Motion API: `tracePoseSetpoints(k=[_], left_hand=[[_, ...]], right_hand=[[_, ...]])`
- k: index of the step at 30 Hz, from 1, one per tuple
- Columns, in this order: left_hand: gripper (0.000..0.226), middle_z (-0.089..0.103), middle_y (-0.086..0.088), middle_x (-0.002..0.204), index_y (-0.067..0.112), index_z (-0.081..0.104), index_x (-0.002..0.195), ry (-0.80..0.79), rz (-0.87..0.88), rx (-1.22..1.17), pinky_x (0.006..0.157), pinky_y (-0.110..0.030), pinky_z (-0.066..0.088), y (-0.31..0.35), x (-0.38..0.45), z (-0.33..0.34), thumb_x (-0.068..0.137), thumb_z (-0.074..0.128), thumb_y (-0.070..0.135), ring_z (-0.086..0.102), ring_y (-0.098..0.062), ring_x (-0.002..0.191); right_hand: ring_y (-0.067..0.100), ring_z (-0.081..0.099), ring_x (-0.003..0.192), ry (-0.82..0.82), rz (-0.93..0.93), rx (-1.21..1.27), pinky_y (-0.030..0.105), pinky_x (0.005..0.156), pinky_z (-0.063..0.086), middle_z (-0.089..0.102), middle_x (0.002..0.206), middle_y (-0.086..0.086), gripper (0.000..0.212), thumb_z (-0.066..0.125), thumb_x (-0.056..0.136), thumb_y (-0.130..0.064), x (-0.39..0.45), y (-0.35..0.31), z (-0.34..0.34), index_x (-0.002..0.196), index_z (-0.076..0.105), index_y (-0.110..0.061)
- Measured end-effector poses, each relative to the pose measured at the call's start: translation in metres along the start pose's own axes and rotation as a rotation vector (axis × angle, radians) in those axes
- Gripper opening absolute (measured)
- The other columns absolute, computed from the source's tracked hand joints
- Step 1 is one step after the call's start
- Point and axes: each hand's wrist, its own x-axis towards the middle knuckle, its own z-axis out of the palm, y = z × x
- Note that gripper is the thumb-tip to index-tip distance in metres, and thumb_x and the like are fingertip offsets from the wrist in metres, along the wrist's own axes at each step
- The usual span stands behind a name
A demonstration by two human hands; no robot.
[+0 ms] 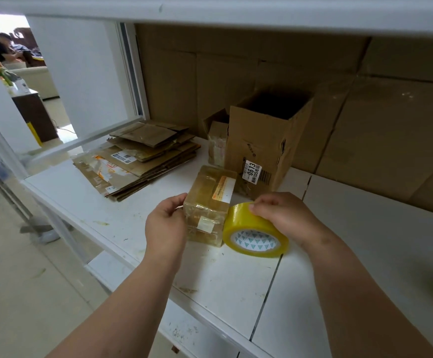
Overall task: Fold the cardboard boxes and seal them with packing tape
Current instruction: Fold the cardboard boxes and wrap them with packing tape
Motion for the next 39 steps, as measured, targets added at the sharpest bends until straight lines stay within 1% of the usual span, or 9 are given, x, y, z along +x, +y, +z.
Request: tracePoseSetpoints(k=[6,9,12,18,21,25,28,34,39], left_hand=[[0.033,0.066,0.018,0.124,0.037,0.068,0.122,-0.162,-0.093,-0.017,0.092,-0.029,0.036,-0.009,-0.004,-0.014,0.099,0.046,0.044,0.053,-0.002,0.118],[0.035,0.065,0.039,0.103,0.037,0.062,0.13,-0.187,-0.017,-0.017,0.078,-0.016,0.038,-0.016,-0.005,-0.012,0.099,0.051,0.049,0.056,0.023,0.092],[0.029,0.065,0.041,0.078,0.032,0.066,0.125,-0.109,-0.002,-0.026,0.069,-0.013,0.038,-0.014,0.003,-0.009,0.096,0.062,0.036,0.057,0.02,0.08],[0.023,0.073,0.025,0.096,0.035,0.07,0.114,-0.187,0.065,-0.073,0.086,-0.023,0.047,-0.007,0.019,-0.019,0.095,0.064,0.024,0.067,0.006,0.09],[0.026,0.073,0.022,0.103,0.035,0.068,0.118,-0.265,0.051,-0.028,0.082,-0.025,0.047,-0.006,0.03,-0.029,0.098,0.059,0.022,0.066,0.003,0.094],[0.028,0.069,0.035,0.099,0.045,0.063,0.117,-0.302,0.132,0.115,0.075,-0.018,0.046,-0.012,0.031,-0.042,0.1,0.055,0.024,0.062,0.013,0.093],[0.028,0.066,0.04,0.093,0.047,0.063,0.115,-0.273,0.171,0.174,0.083,-0.016,0.045,-0.013,0.032,-0.044,0.1,0.057,0.024,0.058,0.021,0.089],[0.019,0.072,0.027,0.096,0.04,0.074,0.099,-0.207,0.175,0.083,0.087,-0.015,0.042,-0.022,0.037,-0.051,0.09,0.071,0.024,0.063,0.014,0.098],[0.017,0.072,0.028,0.091,0.029,0.076,0.105,-0.137,0.185,0.088,0.084,-0.011,0.044,-0.028,0.037,-0.049,0.089,0.072,0.029,0.063,0.014,0.095]], right_hand=[[0.013,0.063,0.075,0.01,0.012,0.002,0.024,0.06,0.043,0.067,0.084,0.0,0.024,0.064,0.09,-0.043,-0.001,-0.001,0.005,0.086,0.07,-0.021],[0.014,0.063,0.075,0.029,0.013,0.048,0.026,0.063,0.044,0.067,0.085,0.003,0.023,0.065,0.089,-0.04,-0.004,-0.003,0.008,0.087,0.07,-0.017],[0.019,0.065,0.076,0.058,0.031,0.115,0.028,0.066,0.047,0.067,0.083,0.004,0.021,0.068,0.087,-0.036,-0.008,-0.005,0.011,0.084,0.07,-0.015],[0.028,0.071,0.074,-0.007,0.091,0.362,0.045,0.077,0.058,0.07,0.07,0.001,0.019,0.075,0.083,-0.029,-0.021,-0.013,0.016,0.064,0.071,-0.026],[0.028,0.071,0.074,-0.035,0.098,0.378,0.048,0.077,0.059,0.07,0.071,0.003,0.017,0.074,0.084,-0.027,-0.026,-0.015,0.027,0.068,0.07,-0.022],[0.024,0.07,0.081,-0.047,0.082,0.173,0.042,0.078,0.057,0.071,0.082,0.002,0.019,0.064,0.09,-0.036,-0.026,-0.018,0.034,0.081,0.07,-0.02],[0.019,0.065,0.082,-0.059,0.04,-0.116,0.041,0.076,0.055,0.068,0.087,0.004,0.021,0.053,0.089,-0.032,-0.021,-0.027,0.03,0.087,0.069,-0.019],[0.022,0.06,0.083,-0.087,0.066,-0.251,0.036,0.073,0.045,0.06,0.082,0.003,0.026,0.04,0.092,-0.03,-0.019,-0.042,0.041,0.077,0.058,-0.019],[0.013,0.052,0.07,0.171,-0.044,-0.742,0.037,0.072,0.029,0.057,0.074,-0.007,0.046,0.036,0.083,-0.063,-0.023,-0.063,0.063,0.083,0.063,-0.026]])
